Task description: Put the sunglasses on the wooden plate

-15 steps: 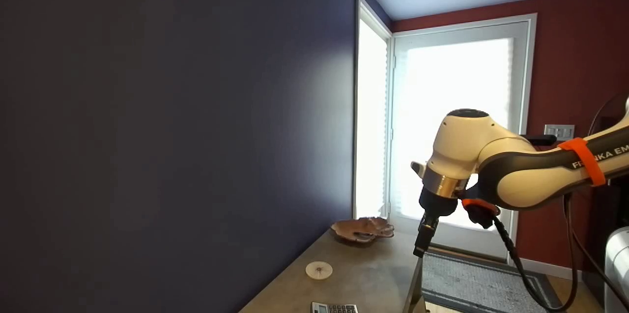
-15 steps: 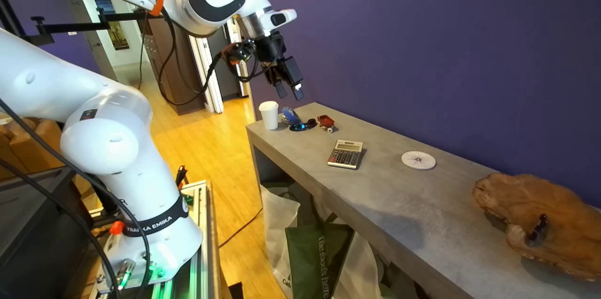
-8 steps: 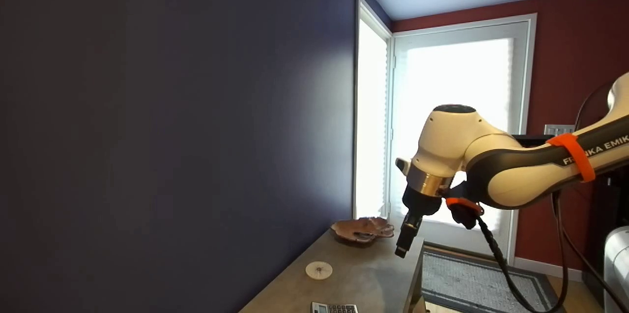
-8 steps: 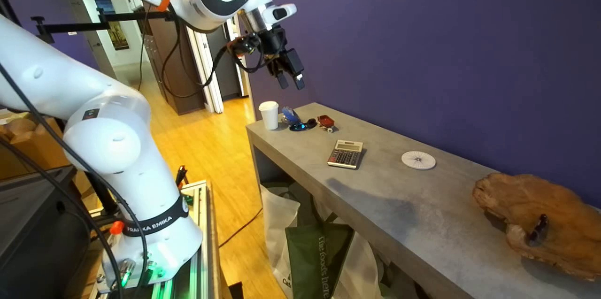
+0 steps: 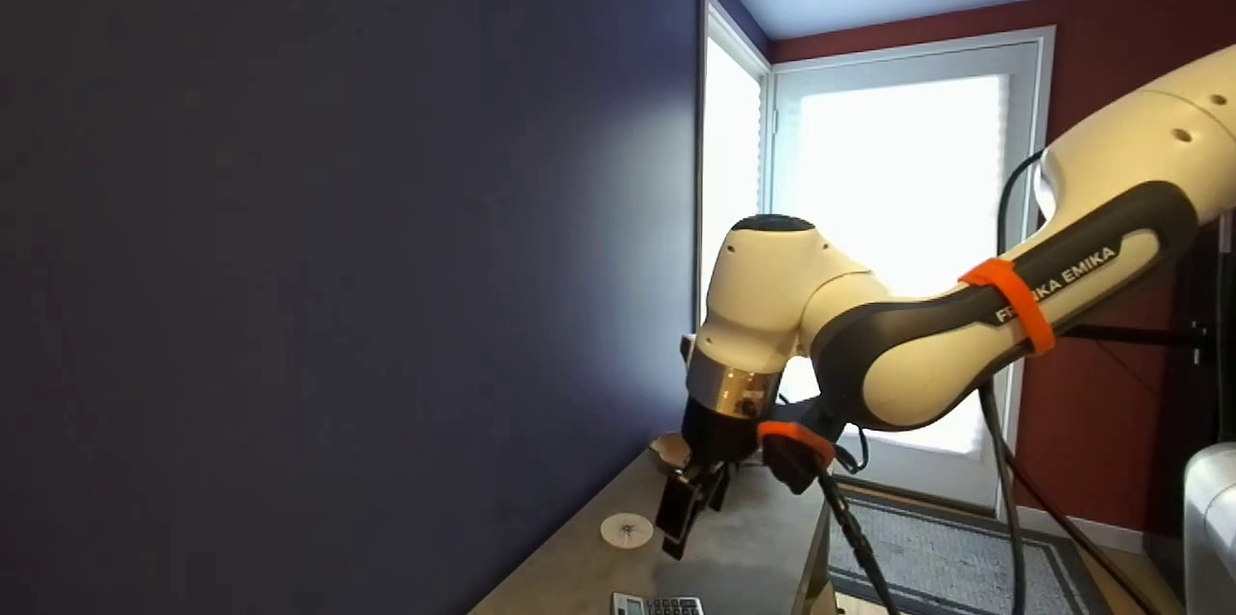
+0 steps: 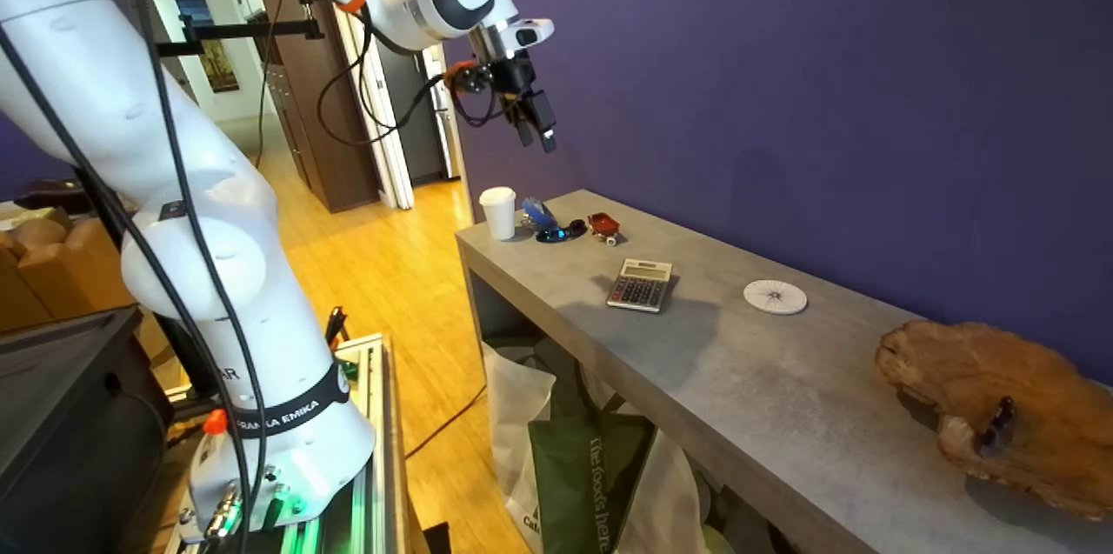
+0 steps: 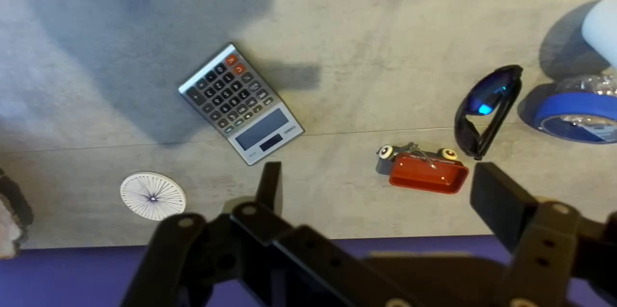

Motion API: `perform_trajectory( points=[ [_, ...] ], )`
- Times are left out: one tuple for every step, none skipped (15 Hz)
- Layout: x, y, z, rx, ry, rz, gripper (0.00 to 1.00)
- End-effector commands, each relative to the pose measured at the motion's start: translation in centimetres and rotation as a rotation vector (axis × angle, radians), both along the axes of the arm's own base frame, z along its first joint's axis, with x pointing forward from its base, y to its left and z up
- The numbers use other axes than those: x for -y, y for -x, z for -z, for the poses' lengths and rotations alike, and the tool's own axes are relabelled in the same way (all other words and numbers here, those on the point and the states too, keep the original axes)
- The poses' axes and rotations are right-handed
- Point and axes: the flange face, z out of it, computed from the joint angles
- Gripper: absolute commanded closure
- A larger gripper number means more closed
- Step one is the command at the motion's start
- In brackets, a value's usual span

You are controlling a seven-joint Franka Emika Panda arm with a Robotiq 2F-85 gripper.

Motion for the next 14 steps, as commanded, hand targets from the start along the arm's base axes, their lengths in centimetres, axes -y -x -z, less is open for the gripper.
perform_trajectory(
  points=[
    [-4.4, -4.4, 1.5, -0.047, -0.070, 0.072, 0.00],
    [-5.7, -5.1, 2.1, -0.056, -0.077, 0.076, 0.00],
    [-7.2, -5.7, 2.8, -0.068, -0.079, 0.065, 0.00],
    [-8.7, -6.1, 3.6, -0.076, -0.070, 0.048, 0.00],
    [-10.1, -6.5, 4.5, -0.081, -0.052, 0.030, 0.00],
    [-7.1, -4.9, 3.1, -0.063, -0.062, 0.031, 0.00],
    [-8.4, -5.3, 3.9, -0.074, -0.062, 0.022, 0.00],
    [-9.3, -5.6, 4.6, -0.084, -0.064, 0.016, 0.00],
    [-9.8, -5.9, 5.1, -0.091, -0.067, 0.012, 0.00],
    [-10.0, -6.1, 5.3, -0.094, -0.069, 0.012, 0.00],
    [-9.9, -6.3, 5.2, -0.094, -0.070, 0.015, 0.00],
    [-9.9, -6.4, 5.1, -0.092, -0.071, 0.017, 0.00],
    [-9.9, -6.5, 5.0, -0.091, -0.071, 0.017, 0.00],
    [-9.9, -6.5, 5.0, -0.091, -0.071, 0.017, 0.00]
  ],
)
